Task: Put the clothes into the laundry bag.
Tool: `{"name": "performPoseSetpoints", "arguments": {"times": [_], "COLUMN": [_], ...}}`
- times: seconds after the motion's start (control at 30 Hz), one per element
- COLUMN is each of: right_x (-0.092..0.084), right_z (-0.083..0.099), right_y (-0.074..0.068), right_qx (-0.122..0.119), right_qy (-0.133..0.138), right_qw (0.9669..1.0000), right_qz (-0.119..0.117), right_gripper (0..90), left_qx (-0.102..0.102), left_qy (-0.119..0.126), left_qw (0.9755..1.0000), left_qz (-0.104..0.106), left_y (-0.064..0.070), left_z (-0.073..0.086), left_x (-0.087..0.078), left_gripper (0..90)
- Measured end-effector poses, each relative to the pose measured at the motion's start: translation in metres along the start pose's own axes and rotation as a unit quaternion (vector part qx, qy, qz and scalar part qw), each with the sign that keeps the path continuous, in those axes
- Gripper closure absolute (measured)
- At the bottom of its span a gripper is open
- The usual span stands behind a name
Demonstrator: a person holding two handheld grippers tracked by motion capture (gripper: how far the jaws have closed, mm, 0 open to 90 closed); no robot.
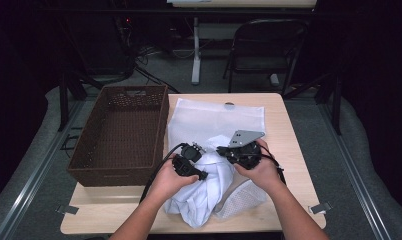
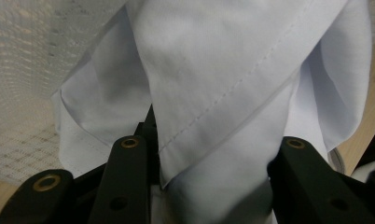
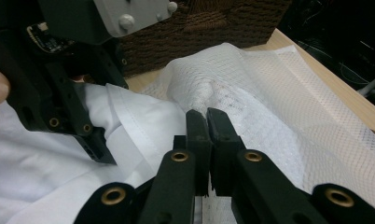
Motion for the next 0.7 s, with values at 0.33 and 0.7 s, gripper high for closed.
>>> {"name": "performPoseSetpoints", "arguments": {"times": [0.33,0.7], "right_x": [0.000,0.000], "right_z": [-0.002,-0.003], "right_y": [-0.003,-0.005], "right_qx": [-0.002,0.000], "right_qy": [0.002,0.007], "right_qw": [1.0000,0.9999], "right_qz": [-0.004,-0.007], "right_gripper": [88.3,88.4], "left_qx": [-0.013,-0.024], "left_qy": [0.003,0.007], "left_qw": [0.9999,0.9996], "left_qz": [-0.005,-0.009], "left_y": [-0.002,-0.001], "left_z": [-0.012,-0.026], "left_x": [0.003,-0.007], "left_gripper": [61.4,61.2]}}
Point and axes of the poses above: each handheld gripper's, and its own axes: x roughly forward along the jaws, z roughly out of its underside, y roughly to its right, the point moved 10 cm from there along x, roughly forward along the jaws, and after that the axes turned 4 degrees about y, right-handed, at the moved point
